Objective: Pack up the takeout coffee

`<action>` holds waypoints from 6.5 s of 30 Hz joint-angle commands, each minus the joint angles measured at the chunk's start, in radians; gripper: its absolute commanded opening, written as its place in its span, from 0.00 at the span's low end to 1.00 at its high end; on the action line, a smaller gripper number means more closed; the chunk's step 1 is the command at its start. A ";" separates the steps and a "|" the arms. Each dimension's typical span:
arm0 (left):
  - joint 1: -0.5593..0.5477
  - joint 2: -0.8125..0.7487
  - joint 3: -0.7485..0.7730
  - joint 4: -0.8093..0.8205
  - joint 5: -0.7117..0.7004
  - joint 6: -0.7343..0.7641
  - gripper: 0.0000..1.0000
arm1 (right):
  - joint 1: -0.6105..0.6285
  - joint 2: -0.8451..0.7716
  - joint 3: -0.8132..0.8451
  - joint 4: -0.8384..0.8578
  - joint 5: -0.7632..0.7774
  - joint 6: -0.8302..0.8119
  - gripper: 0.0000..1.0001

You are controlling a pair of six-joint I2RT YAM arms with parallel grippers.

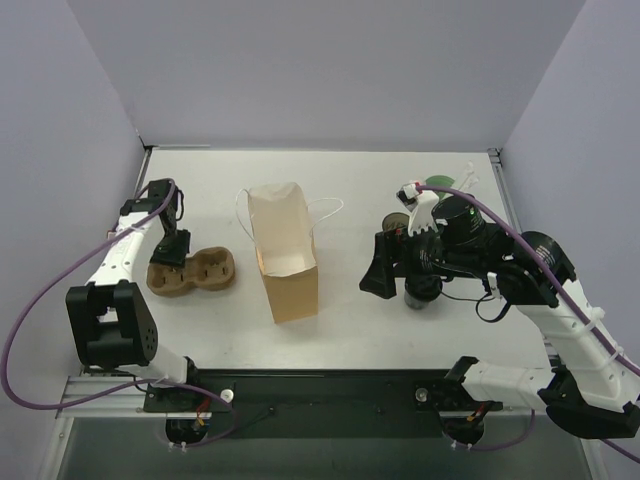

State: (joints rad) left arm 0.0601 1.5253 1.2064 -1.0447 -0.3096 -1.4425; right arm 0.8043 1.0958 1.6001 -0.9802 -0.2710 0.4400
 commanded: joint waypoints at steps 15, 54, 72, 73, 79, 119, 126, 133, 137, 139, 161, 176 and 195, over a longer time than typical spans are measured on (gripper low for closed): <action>0.004 -0.070 -0.088 0.024 0.204 -0.662 0.58 | -0.022 -0.010 0.035 -0.052 -0.046 -0.018 0.82; 0.050 0.056 0.091 -0.207 0.105 -0.374 0.57 | -0.074 0.027 0.044 -0.058 -0.080 -0.064 0.82; 0.061 0.125 0.027 -0.101 0.155 -0.230 0.61 | -0.079 0.009 0.020 -0.058 -0.073 -0.043 0.82; 0.061 0.127 0.027 -0.088 0.153 -0.222 0.61 | -0.077 0.006 0.020 -0.058 -0.071 -0.040 0.82; 0.063 0.165 0.093 -0.107 0.115 -0.171 0.62 | -0.077 0.007 0.020 -0.057 -0.066 -0.037 0.82; 0.072 0.121 0.177 -0.227 0.090 -0.142 0.40 | -0.080 0.018 0.015 -0.057 -0.070 -0.034 0.82; 0.073 0.092 0.216 -0.267 0.069 -0.107 0.40 | -0.080 0.012 0.020 -0.060 -0.076 -0.032 0.82; 0.073 0.076 0.402 -0.406 -0.031 0.101 0.36 | -0.080 0.013 0.043 -0.081 -0.077 -0.035 0.82; 0.072 0.084 0.565 -0.472 -0.036 0.223 0.35 | -0.079 0.018 0.060 -0.086 -0.088 -0.034 0.82; 0.072 0.082 0.651 -0.482 0.004 0.299 0.33 | -0.079 0.026 0.079 -0.087 -0.089 -0.035 0.82; -0.410 0.161 1.308 -0.348 0.185 0.570 0.26 | -0.083 -0.020 0.058 -0.126 -0.068 -0.047 0.82; -0.646 0.130 1.207 -0.362 0.152 0.510 0.22 | -0.083 -0.001 0.106 -0.169 -0.070 -0.063 0.82; -0.671 0.101 1.053 -0.472 0.155 0.487 0.18 | -0.083 0.018 0.184 -0.210 -0.048 -0.064 0.82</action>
State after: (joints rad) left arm -0.5938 1.6756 2.2833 -1.3617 -0.1490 -0.9432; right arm 0.7269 1.1137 1.7599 -1.1118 -0.3393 0.3531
